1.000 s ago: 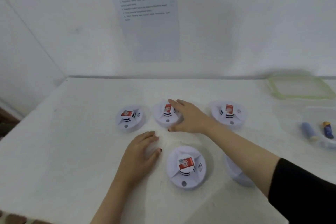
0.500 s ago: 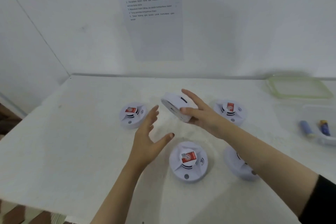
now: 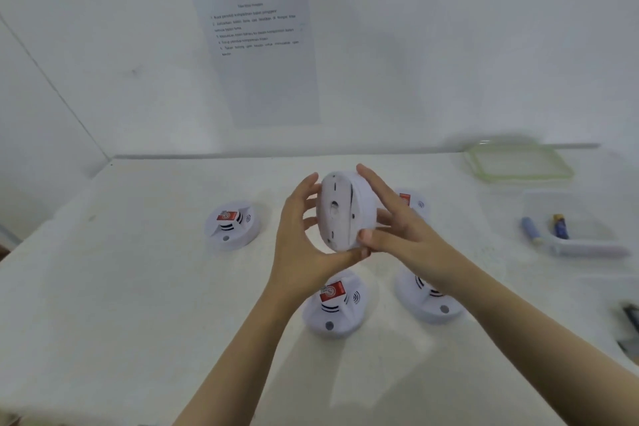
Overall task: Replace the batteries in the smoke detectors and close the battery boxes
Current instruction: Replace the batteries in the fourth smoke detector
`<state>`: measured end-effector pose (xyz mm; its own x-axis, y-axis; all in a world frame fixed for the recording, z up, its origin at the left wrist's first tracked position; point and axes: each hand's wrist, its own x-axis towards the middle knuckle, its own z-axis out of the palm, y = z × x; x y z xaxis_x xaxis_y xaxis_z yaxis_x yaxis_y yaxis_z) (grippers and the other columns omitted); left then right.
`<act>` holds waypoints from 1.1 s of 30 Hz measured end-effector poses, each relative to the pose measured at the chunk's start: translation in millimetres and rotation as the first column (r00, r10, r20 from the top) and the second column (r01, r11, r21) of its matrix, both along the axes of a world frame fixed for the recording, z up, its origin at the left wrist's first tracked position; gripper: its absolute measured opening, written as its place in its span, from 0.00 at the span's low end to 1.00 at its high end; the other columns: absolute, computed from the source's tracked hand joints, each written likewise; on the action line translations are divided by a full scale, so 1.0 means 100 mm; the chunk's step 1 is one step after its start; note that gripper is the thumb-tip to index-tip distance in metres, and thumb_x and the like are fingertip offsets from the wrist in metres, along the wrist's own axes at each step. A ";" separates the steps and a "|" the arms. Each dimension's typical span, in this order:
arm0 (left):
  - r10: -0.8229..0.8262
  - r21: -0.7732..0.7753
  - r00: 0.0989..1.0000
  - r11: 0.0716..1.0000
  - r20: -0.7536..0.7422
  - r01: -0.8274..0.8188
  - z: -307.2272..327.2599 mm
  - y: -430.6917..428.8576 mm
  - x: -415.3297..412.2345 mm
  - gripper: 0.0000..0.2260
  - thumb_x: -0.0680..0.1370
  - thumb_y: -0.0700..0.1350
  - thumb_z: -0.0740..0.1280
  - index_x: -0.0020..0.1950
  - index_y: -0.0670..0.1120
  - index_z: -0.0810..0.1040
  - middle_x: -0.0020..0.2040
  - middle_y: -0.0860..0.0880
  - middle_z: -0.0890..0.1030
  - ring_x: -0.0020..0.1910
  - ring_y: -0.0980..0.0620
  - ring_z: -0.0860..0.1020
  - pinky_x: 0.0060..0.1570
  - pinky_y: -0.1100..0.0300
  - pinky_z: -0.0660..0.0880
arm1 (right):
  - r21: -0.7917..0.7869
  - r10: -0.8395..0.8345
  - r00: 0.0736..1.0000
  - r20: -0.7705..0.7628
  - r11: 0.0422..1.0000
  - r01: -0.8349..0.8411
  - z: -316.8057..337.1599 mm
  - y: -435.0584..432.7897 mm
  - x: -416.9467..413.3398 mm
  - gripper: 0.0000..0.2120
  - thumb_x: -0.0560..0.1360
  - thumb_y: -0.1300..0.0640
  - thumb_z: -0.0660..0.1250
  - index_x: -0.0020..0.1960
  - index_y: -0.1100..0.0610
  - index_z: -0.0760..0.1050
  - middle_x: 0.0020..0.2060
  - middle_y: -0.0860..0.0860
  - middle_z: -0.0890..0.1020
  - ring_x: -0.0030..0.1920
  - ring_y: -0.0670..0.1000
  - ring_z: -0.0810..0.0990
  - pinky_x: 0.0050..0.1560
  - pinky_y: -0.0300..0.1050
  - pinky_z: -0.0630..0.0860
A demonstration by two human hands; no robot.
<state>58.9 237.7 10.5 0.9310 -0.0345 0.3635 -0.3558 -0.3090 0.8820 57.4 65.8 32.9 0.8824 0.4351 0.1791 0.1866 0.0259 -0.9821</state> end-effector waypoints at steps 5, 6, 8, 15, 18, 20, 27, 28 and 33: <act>-0.054 0.103 0.998 0.993 -0.018 0.056 0.09 -0.12 -0.08 0.48 0.56 0.51 0.80 0.72 0.59 0.61 0.66 0.58 0.71 0.64 0.63 0.71 0.56 0.73 0.71 | 0.039 -0.067 0.997 0.047 0.997 0.065 0.02 -0.18 -0.13 0.29 0.73 0.58 0.65 0.70 0.42 0.61 0.66 0.47 0.72 0.60 0.47 0.77 0.51 0.43 0.78; -0.070 0.119 0.997 0.990 -0.024 0.072 0.10 -0.14 -0.09 0.50 0.56 0.50 0.81 0.73 0.59 0.60 0.67 0.59 0.71 0.64 0.63 0.71 0.57 0.72 0.71 | 0.062 -0.083 0.996 0.033 0.995 0.081 0.02 -0.22 -0.16 0.28 0.73 0.58 0.66 0.69 0.43 0.62 0.63 0.48 0.74 0.59 0.48 0.78 0.50 0.43 0.78; -0.100 0.108 0.994 0.989 -0.048 0.104 0.10 -0.20 -0.11 0.51 0.57 0.45 0.84 0.73 0.59 0.60 0.65 0.61 0.71 0.63 0.66 0.71 0.55 0.75 0.70 | 0.109 -0.107 0.994 0.001 0.988 0.107 0.01 -0.32 -0.19 0.27 0.72 0.61 0.67 0.67 0.46 0.63 0.57 0.52 0.80 0.55 0.52 0.80 0.49 0.43 0.78; -0.224 -0.044 0.969 0.974 -0.109 0.220 0.10 -0.40 -0.16 0.39 0.58 0.39 0.83 0.65 0.54 0.73 0.61 0.59 0.80 0.61 0.62 0.77 0.56 0.69 0.74 | 0.082 -0.133 0.991 -0.016 0.988 0.134 0.03 -0.69 -0.29 0.36 0.65 0.65 0.72 0.68 0.44 0.66 0.60 0.42 0.76 0.60 0.48 0.77 0.51 0.42 0.77; -0.282 -0.033 0.956 0.959 -0.085 0.280 0.15 -0.49 -0.19 0.36 0.61 0.39 0.81 0.65 0.55 0.73 0.62 0.61 0.80 0.63 0.61 0.76 0.58 0.70 0.72 | 0.060 -0.152 0.988 -0.012 0.986 0.153 0.04 -0.79 -0.33 0.33 0.65 0.65 0.72 0.67 0.47 0.70 0.61 0.41 0.76 0.62 0.47 0.76 0.51 0.43 0.78; -0.301 0.012 0.951 0.953 -0.066 0.302 0.15 -0.55 -0.23 0.38 0.62 0.41 0.81 0.68 0.55 0.71 0.64 0.62 0.78 0.66 0.61 0.74 0.60 0.69 0.71 | 0.052 -0.154 0.988 -0.007 0.987 0.154 0.04 -0.84 -0.34 0.32 0.65 0.65 0.73 0.66 0.47 0.71 0.62 0.41 0.76 0.62 0.47 0.76 0.54 0.44 0.77; -0.154 0.071 0.988 0.985 -0.031 0.156 0.08 -0.82 -0.37 0.43 0.59 0.43 0.84 0.67 0.63 0.68 0.61 0.64 0.76 0.63 0.64 0.73 0.57 0.67 0.75 | -0.047 -0.142 0.989 0.033 0.988 0.144 0.04 -0.86 -0.38 0.31 0.65 0.62 0.74 0.66 0.48 0.71 0.64 0.42 0.75 0.64 0.46 0.74 0.60 0.46 0.75; -0.148 0.065 0.989 0.987 -0.029 0.149 0.09 -0.83 -0.38 0.42 0.59 0.42 0.84 0.66 0.63 0.69 0.60 0.65 0.76 0.61 0.65 0.74 0.55 0.67 0.76 | -0.074 -0.126 0.991 0.042 0.989 0.129 0.04 -0.87 -0.39 0.31 0.66 0.62 0.74 0.66 0.49 0.71 0.64 0.42 0.75 0.64 0.46 0.74 0.61 0.48 0.75; -0.183 0.060 0.982 0.981 -0.033 0.185 0.04 -0.75 -0.42 0.41 0.59 0.43 0.84 0.69 0.51 0.71 0.62 0.56 0.79 0.63 0.55 0.76 0.56 0.55 0.79 | -0.172 -0.054 0.999 -0.006 0.984 0.053 0.02 -0.90 -0.42 0.30 0.68 0.62 0.76 0.66 0.46 0.71 0.62 0.44 0.76 0.63 0.46 0.74 0.61 0.51 0.75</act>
